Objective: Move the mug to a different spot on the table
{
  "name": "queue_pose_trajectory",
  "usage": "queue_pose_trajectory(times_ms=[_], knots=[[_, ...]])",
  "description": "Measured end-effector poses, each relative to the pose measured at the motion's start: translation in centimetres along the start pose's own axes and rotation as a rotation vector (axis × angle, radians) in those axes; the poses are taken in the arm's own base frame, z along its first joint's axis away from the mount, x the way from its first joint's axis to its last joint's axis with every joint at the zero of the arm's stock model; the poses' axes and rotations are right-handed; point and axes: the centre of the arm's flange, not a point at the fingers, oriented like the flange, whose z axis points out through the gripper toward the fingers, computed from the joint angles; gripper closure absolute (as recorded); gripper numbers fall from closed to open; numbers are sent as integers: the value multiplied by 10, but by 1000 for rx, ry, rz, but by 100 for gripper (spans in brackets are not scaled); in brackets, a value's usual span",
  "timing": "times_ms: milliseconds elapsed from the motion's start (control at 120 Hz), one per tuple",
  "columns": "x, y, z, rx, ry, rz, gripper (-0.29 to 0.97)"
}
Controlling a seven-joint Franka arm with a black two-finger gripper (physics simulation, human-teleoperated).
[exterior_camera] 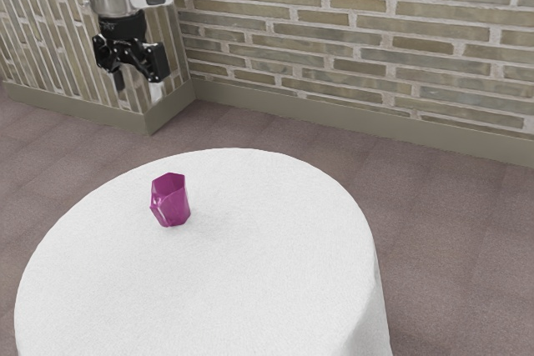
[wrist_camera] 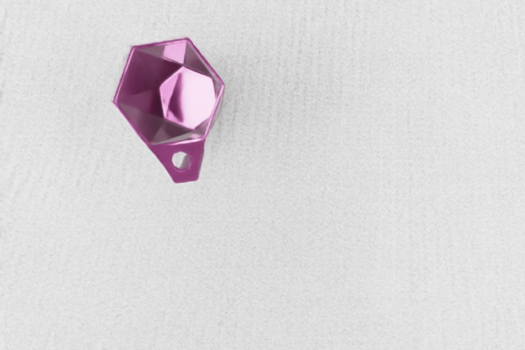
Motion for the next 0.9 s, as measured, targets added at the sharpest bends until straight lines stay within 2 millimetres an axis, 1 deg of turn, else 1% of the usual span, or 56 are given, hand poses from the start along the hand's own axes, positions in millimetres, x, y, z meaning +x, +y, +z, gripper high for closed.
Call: queue_pose_trajectory(times_ms=[75,142,242,275,333,375,458,508,567,617,675,750,850,900], knots=[[2,-13,-3,0,26,-18,2],[3,-23,-2,0,36,-33,2],[0,-32,0,-2,42,-42,2],[-8,-31,1,-7,44,-39,2],[-38,-28,11,-25,44,-24,2],[-58,-32,26,-39,33,-30,2],[-86,-63,69,-61,-3,-88,2],[-96,-76,88,-58,-1,-113,2],[-100,-87,116,-54,-8,-135,2],[-100,-97,136,-50,-5,-155,2],[-96,-101,160,-41,5,-165,2],[-83,-98,186,-30,33,-164,2],[-65,-95,211,-20,57,-170,2],[-55,-90,221,-15,67,-165,2]])
